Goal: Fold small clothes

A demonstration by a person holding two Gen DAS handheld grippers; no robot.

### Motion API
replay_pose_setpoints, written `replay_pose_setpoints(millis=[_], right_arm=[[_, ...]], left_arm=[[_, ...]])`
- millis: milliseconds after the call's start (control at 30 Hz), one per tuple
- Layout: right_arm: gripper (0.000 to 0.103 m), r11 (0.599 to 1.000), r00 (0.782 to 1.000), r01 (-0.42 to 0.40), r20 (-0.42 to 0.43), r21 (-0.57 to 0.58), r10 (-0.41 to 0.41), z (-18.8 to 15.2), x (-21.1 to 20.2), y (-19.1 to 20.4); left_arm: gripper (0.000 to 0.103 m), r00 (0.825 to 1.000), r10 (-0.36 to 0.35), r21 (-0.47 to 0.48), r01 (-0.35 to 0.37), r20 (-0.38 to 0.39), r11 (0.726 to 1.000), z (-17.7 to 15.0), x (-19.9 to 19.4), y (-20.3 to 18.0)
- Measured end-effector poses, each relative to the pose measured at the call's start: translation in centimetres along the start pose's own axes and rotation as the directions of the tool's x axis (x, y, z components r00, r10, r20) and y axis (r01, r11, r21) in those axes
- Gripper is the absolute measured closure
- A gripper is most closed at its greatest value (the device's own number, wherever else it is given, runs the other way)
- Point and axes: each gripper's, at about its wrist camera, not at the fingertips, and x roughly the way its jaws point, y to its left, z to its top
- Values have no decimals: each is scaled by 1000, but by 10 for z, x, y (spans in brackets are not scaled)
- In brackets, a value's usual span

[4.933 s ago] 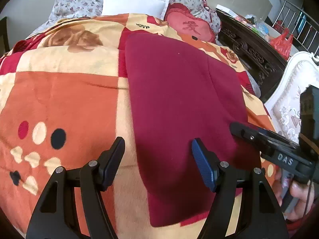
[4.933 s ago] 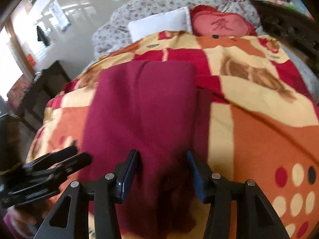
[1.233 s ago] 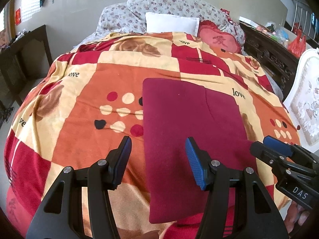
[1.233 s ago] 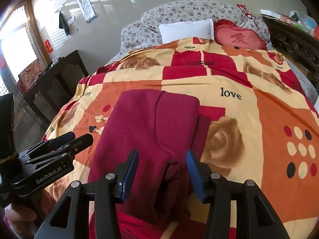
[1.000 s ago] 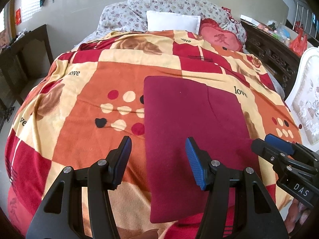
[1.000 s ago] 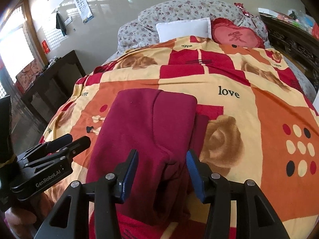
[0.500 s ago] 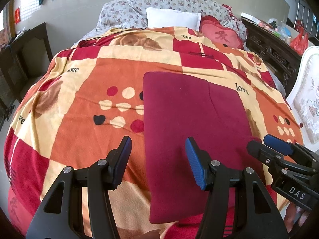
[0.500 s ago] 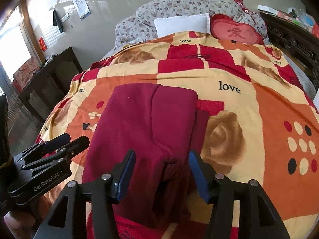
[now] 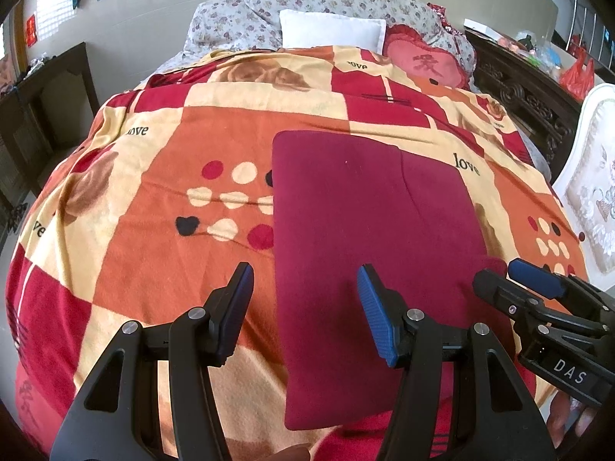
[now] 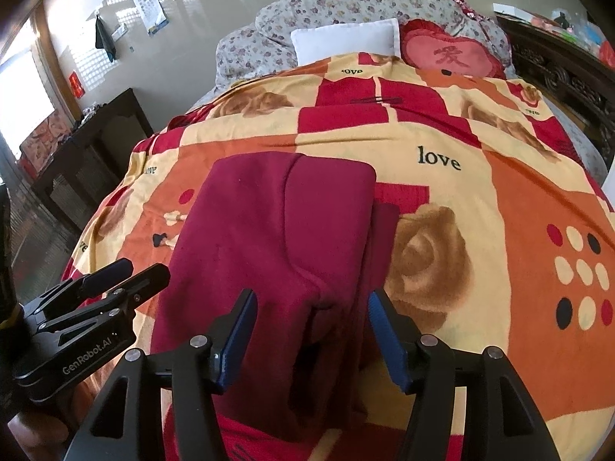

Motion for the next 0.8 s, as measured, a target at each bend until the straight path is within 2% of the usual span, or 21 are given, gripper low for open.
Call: replay_pose_setpoints(millis=[800], right_arm=[[44,999,1000,30,9,16,-30,-8,-19,1]], left_arm=[[47,999,-50,23,50,-2,998,-7,-8,-11]])
